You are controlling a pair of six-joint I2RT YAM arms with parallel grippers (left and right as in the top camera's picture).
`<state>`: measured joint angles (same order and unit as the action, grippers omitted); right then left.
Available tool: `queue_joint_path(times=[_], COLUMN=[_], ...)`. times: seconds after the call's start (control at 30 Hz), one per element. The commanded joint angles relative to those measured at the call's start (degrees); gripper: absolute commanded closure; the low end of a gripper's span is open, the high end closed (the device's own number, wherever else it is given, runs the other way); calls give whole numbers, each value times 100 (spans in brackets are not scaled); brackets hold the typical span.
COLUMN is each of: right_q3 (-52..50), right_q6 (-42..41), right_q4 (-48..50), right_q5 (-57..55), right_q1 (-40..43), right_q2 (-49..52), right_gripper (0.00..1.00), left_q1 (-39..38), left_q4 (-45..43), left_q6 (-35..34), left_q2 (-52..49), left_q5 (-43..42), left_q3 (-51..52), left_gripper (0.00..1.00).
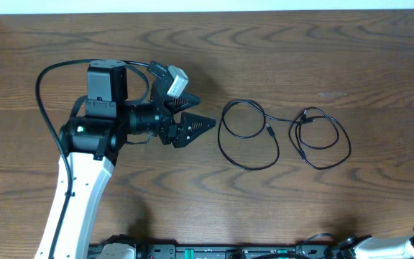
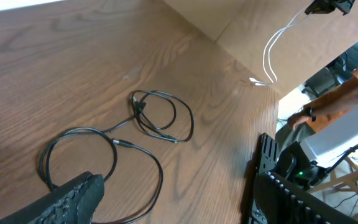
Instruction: Untangle cables
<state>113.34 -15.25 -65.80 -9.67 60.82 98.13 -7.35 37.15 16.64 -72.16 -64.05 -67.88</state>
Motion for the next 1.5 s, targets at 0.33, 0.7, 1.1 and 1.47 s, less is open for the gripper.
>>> queue_joint_path(times=[0.33, 0.7, 1.1, 1.47], right_q3=[63, 52, 11, -468], right_q6=[-94, -885, -1604, -1982], right_q4=[291, -164, -581, -614], right_q5=[-741, -1449, -1899, -1410], right_q1=[-109, 199, 584, 1311], right_q2=[1069, 1906, 2367, 2367], right_gripper=[99, 99, 99, 99], left_q1=[-13, -315, -815, -817], left_q4=[9, 15, -13, -11], left_q6=[177, 188, 691, 922], left_q2=[-339, -339, -339, -339], left_q5=[48, 26, 31, 72], left_q3=[33, 33, 33, 33], left_gripper=[18, 18, 18, 18])
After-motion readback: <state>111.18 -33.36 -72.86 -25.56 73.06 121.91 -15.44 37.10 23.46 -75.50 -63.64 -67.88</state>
